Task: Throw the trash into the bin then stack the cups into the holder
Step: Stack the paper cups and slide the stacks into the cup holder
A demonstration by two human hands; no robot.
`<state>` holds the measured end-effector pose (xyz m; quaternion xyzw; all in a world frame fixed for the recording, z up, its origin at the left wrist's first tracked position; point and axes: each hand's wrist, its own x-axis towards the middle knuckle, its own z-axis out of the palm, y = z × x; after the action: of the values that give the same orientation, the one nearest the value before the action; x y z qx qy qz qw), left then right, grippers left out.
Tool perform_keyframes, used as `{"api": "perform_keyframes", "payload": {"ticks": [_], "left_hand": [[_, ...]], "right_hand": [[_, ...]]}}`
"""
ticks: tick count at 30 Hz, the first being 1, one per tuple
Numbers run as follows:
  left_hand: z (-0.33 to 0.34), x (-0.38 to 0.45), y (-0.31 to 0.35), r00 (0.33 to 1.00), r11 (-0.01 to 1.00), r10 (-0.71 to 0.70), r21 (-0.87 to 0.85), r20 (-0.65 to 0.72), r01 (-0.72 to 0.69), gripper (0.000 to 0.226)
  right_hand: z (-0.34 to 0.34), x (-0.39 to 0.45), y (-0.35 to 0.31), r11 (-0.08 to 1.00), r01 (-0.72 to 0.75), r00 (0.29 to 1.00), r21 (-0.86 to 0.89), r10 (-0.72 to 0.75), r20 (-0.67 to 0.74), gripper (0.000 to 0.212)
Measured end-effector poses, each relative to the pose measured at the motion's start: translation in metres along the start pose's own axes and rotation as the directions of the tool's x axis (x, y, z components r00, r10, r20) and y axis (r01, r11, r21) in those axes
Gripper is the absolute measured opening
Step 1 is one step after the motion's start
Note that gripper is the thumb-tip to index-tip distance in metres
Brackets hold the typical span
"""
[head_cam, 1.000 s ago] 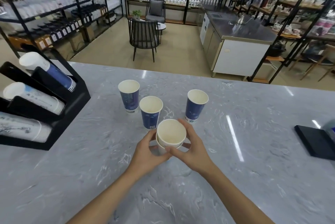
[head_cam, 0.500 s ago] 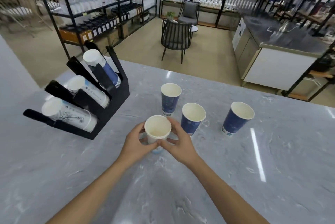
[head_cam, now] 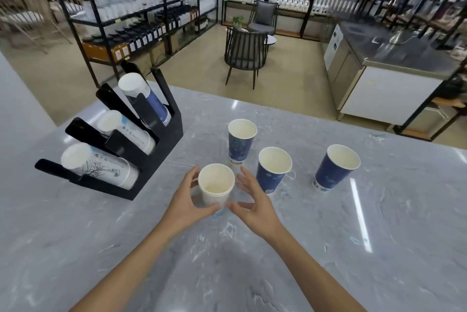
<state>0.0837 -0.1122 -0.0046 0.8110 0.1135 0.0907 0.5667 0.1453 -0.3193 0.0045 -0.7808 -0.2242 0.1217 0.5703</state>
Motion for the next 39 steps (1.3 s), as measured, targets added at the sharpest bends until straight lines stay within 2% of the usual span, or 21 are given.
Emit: {"api": "perform_keyframes", "payload": {"ticks": [3,7,11,14,17,20,23,25,28,30,34,39], "left_hand": [[-0.004,-0.004,0.008,0.999,0.999,0.041,0.032,-0.024,-0.040,0.120],[0.006,-0.007,0.039,0.972,0.957,0.219,0.212,-0.089,-0.197,0.115],[0.041,-0.001,0.073,0.932,0.891,0.360,0.310,-0.041,-0.330,0.108],[0.067,0.007,0.086,0.924,0.877,0.381,0.328,-0.026,-0.352,0.107],[0.091,0.012,0.092,0.941,0.890,0.338,0.335,-0.033,-0.308,0.111],[0.117,0.016,0.091,0.972,0.952,0.223,0.229,-0.072,-0.202,0.118],[0.142,0.022,0.081,0.992,0.991,0.083,0.111,-0.094,-0.072,0.123],[0.155,0.028,0.073,0.994,0.999,0.032,0.043,-0.101,-0.028,0.119],[0.167,0.037,0.064,0.996,0.999,-0.009,-0.051,-0.091,0.005,0.107],[0.171,0.043,0.059,0.996,0.994,-0.032,-0.111,-0.079,0.023,0.102],[0.173,0.052,0.055,0.996,0.991,-0.010,-0.136,-0.091,-0.002,0.086],[0.171,0.057,0.052,0.994,0.988,-0.047,-0.153,-0.095,0.032,0.074]], "right_hand": [[-0.023,-0.018,0.013,1.000,-0.023,0.998,-0.001,0.023,-0.060,0.074],[-0.064,-0.038,0.031,0.996,-0.081,0.984,-0.023,0.076,-0.160,0.038],[-0.101,-0.045,0.044,0.987,-0.148,0.942,-0.060,0.122,-0.312,0.034],[-0.122,-0.048,0.052,0.981,-0.178,0.903,-0.081,0.130,-0.410,0.034],[-0.138,-0.050,0.059,0.976,-0.202,0.851,-0.078,0.136,-0.507,0.034],[-0.150,-0.047,0.064,0.970,-0.237,0.783,-0.054,0.158,-0.601,0.038],[-0.161,-0.039,0.069,0.966,-0.258,0.719,-0.001,0.191,-0.669,0.052],[-0.169,-0.031,0.072,0.967,-0.253,0.695,0.031,0.204,-0.689,0.066],[-0.182,-0.013,0.075,0.974,-0.220,0.700,0.054,0.196,-0.686,0.093],[-0.190,0.000,0.074,0.983,-0.177,0.723,0.057,0.169,-0.670,0.100],[-0.201,0.018,0.071,0.990,-0.132,0.762,0.058,0.139,-0.633,0.101],[-0.208,0.032,0.067,0.994,-0.108,0.772,0.009,0.089,-0.629,0.084]]}}
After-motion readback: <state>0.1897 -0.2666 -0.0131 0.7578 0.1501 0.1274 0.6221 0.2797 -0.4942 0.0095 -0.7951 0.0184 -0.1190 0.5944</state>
